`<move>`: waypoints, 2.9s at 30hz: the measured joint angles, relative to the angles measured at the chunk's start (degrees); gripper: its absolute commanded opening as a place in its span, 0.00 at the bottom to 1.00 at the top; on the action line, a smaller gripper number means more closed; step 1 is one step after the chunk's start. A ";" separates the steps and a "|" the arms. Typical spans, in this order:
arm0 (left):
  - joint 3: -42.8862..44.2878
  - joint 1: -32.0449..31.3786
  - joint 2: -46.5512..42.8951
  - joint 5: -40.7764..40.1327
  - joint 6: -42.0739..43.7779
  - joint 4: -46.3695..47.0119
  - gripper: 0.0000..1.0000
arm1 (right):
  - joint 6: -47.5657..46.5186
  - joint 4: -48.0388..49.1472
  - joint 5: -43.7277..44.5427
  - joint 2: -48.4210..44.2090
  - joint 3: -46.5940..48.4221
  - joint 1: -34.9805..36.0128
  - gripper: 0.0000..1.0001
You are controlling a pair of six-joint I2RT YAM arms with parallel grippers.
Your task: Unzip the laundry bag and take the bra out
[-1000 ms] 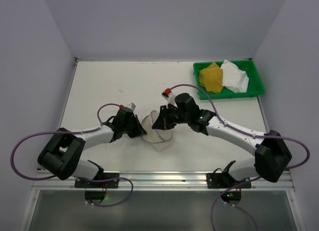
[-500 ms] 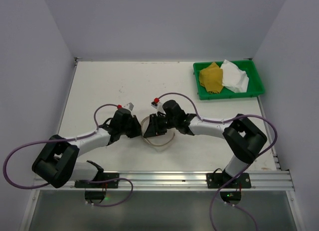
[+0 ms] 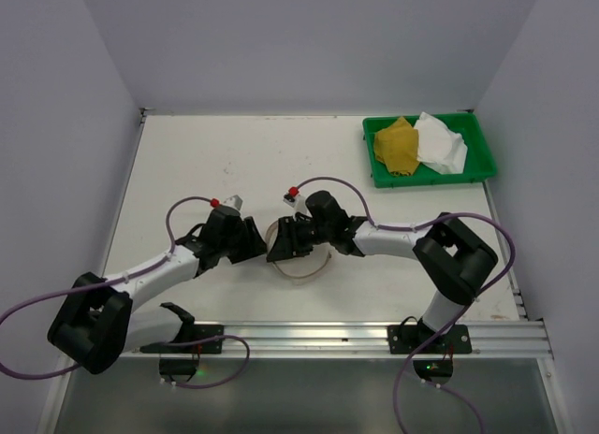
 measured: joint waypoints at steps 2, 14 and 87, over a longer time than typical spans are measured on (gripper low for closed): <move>0.00 0.74 -1.55 -0.50 0.52 -1.73 0.69 | -0.09 0.04 0.02 0.00 -0.28 -0.02 0.53; 3.80 10.80 -13.09 -7.04 6.51 -13.99 1.00 | -0.90 -0.11 0.04 1.44 1.14 0.00 0.68; 29.05 11.02 -49.31 -31.06 21.70 -36.09 1.00 | -25.05 -50.38 52.76 -87.41 1.70 -21.35 0.99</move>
